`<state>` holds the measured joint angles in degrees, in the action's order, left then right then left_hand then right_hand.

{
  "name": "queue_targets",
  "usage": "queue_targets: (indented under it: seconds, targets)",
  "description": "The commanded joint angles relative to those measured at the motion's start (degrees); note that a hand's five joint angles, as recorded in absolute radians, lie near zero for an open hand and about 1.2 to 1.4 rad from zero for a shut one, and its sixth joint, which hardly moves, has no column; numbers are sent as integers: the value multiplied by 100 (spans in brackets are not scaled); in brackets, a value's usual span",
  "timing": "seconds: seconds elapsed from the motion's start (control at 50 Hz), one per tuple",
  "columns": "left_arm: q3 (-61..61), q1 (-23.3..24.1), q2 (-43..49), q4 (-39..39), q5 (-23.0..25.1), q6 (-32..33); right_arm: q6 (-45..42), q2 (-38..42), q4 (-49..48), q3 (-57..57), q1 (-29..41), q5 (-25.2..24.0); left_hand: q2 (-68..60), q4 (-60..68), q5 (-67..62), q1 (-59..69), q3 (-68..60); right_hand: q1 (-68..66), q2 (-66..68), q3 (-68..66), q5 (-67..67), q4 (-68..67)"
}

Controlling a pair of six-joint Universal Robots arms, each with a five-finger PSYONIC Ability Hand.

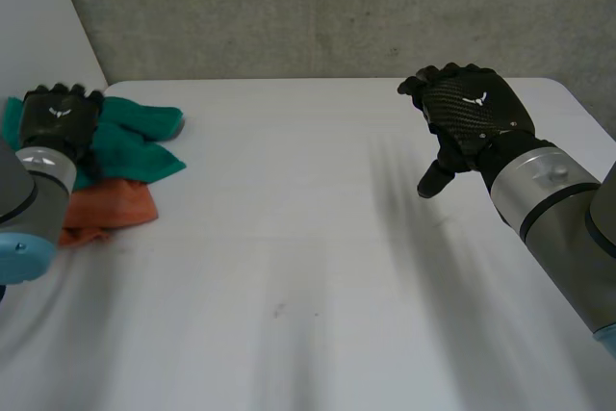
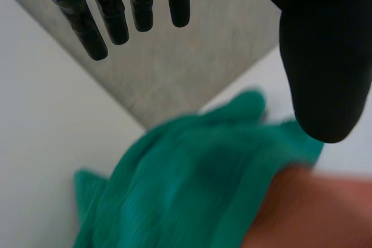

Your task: Fold the laundry.

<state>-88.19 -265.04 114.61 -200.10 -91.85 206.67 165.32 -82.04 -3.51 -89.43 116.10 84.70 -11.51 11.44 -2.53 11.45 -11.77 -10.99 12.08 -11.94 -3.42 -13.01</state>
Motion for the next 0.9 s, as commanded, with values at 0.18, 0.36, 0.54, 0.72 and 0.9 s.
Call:
queue_targets:
  seconds: [0.18,0.36,0.54,0.72,0.9]
  targets:
    - [671,-724,1186,-538,-52,1331,0,91,-1,-31,9,-7,-3404,3410,-3302,3409,-3378,99,-208,194,342,301]
    - [645,-295,748,-530,-465,1227,0,100,-1,22,-9,-7,-6849,6856,-6747,6855,-6823,99,-208,194,342,301]
    - [311,1460,-991,-468,-571,-151,9,30,105,145,-17,19,-6849,6856,-6747,6855,-6823,99,-208,194,342,301]
    - [74,3484,-1021,59,-316,-1532,26,-14,307,382,-588,125,-6849,6856,-6747,6855,-6823,99,-208,194,342,301]
    - [126,3724,-607,173,-140,-1709,9,-5,587,418,-651,81,151,-144,253,-145,177,99,-208,194,342,301]
